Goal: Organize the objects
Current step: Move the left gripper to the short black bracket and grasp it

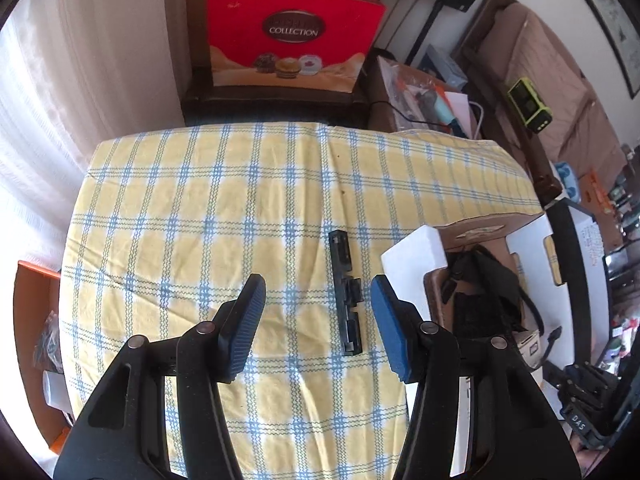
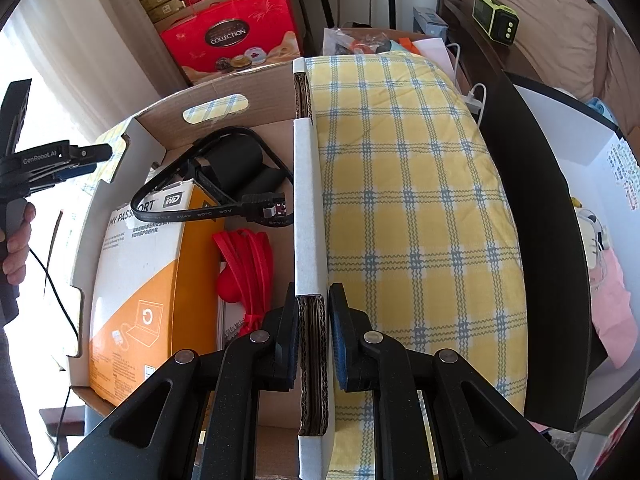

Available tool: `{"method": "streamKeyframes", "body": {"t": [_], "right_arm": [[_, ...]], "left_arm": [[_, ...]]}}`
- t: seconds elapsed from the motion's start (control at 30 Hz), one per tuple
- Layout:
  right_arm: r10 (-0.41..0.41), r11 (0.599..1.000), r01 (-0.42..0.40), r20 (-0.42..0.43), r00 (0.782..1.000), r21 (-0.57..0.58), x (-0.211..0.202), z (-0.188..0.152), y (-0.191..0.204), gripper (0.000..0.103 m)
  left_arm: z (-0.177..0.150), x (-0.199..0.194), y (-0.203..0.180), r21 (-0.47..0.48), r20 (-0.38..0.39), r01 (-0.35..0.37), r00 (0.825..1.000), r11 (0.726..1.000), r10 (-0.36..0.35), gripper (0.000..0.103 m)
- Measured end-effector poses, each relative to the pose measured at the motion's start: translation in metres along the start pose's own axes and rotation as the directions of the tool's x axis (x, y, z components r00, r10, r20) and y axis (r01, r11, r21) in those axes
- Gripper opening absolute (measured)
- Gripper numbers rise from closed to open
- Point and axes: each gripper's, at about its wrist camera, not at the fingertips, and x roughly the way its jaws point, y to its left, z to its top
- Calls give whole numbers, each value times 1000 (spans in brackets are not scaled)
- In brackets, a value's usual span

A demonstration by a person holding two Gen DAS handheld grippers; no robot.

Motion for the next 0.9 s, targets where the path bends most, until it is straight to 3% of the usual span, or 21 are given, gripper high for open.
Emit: {"method": "streamKeyframes", "body": {"t": [0.3,0.5,0.6,0.67,0.9], "right_arm": [[-4,1000,4,-7,1000,1,0,-1,0,14],[1,1000,-1,-12,1000,6,2,-1,-1,14],[-1,1000,1,-16,1000,6,3,-2,0,14],[-3,1000,3,-16,1000,3,3,-3,1,15],[-4,1000,4,-16,1000,0,2,-2,0,15]], "left_arm": [[-5,27,-1,-19,-52,68,996,998,-69,50],[-9,33,-10,17,-39,41,998,999,-41,50],[-11,33,-16,40,-21,11,1000,999,-10,38],[-12,33,-19,51,-18,38,999,998,-37,19],[-13,32,-23,66,-12,-18,1000,998,19,14]]}}
